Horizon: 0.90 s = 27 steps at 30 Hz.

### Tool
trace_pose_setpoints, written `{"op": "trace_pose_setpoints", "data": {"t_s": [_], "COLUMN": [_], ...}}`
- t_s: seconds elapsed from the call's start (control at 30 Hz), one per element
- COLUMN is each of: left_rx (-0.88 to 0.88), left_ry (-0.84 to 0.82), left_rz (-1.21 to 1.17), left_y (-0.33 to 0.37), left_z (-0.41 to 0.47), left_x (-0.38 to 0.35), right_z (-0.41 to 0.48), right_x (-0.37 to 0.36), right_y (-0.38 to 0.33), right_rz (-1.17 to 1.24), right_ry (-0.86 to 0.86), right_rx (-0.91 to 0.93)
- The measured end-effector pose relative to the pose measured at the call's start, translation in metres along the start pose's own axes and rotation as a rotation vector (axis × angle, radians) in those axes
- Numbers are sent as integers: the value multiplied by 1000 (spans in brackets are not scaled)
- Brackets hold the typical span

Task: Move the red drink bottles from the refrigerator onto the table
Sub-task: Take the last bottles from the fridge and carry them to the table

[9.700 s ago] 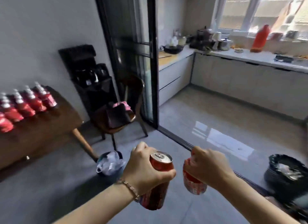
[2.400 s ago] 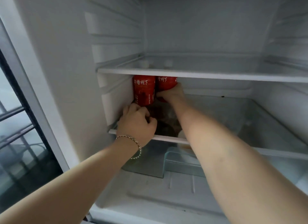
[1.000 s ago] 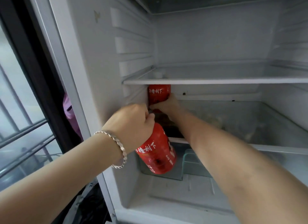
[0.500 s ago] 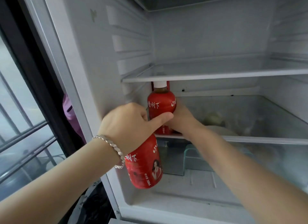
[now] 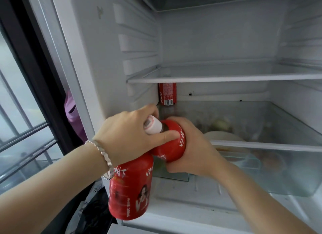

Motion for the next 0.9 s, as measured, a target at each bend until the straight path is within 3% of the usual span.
{"op": "trace_pose_setpoints", "data": {"t_s": [0.17, 0.27, 0.33, 0.43, 0.57, 0.73, 0.9], "left_rx": [24, 44, 44, 40, 59, 48, 55], "left_ry": [17, -33, -51, -55, -14, -2, 19], "left_rz": [64, 104, 131, 164, 185, 241, 221], "left_y": [-4, -6, -7, -7, -6, -7, -9], "left_z": [1, 4, 7, 11, 12, 12, 13], "left_x": [-7, -10, -11, -11, -10, -16, -15], "right_z": [-3, 5, 42, 115, 166, 200, 206], "right_x": [-2, 12, 21, 13, -4, -2, 1], "right_y": [-3, -11, -2, 33, 73, 88, 94], "right_rz": [-31, 153, 264, 90, 98, 131, 95], "right_ry": [-254, -498, -364, -47, 60, 191, 197], "right_rx": [-83, -138, -201, -378, -606, -625, -671]}}
Point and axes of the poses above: each hand's wrist, its own z-axis towards the middle knuckle, its own x-axis out of the back of the hand, y = z × x, the point moved 4 cm from there along z, towards the middle knuckle, and after that the axes turned 7 degrees about -x, right-handed, at the moved point
